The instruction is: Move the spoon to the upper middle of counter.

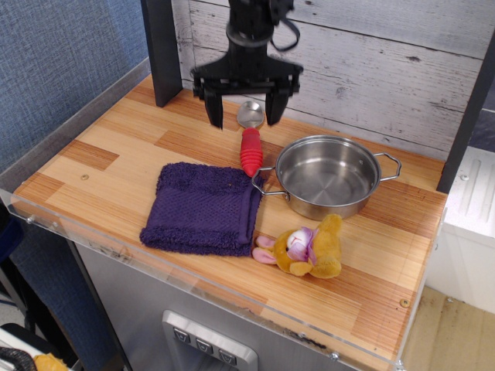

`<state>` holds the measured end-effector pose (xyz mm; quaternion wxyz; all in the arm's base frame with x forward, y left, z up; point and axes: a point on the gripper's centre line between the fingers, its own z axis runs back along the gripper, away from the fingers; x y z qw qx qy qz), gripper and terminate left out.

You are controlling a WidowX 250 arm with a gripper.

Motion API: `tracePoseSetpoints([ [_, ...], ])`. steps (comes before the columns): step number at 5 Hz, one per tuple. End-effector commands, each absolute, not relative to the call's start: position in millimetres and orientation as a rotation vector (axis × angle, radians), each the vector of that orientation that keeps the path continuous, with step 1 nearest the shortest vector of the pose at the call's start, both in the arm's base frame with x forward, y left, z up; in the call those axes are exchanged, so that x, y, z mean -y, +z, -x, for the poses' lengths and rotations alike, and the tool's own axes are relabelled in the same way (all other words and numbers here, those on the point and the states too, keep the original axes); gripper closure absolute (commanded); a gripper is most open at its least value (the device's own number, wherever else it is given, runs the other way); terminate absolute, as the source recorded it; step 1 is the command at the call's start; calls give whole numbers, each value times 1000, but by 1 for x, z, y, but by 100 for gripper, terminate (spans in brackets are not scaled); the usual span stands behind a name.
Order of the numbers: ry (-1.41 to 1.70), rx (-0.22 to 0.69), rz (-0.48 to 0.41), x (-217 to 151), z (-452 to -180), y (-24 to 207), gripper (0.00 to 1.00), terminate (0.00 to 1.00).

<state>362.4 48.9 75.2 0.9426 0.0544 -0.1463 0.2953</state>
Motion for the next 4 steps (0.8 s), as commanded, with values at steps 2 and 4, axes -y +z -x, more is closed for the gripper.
tracePoseSetpoints([
  [2,653,419,-81,-41,-308,153,0,0],
  [4,653,419,-81,-41,-308,153,0,100],
])
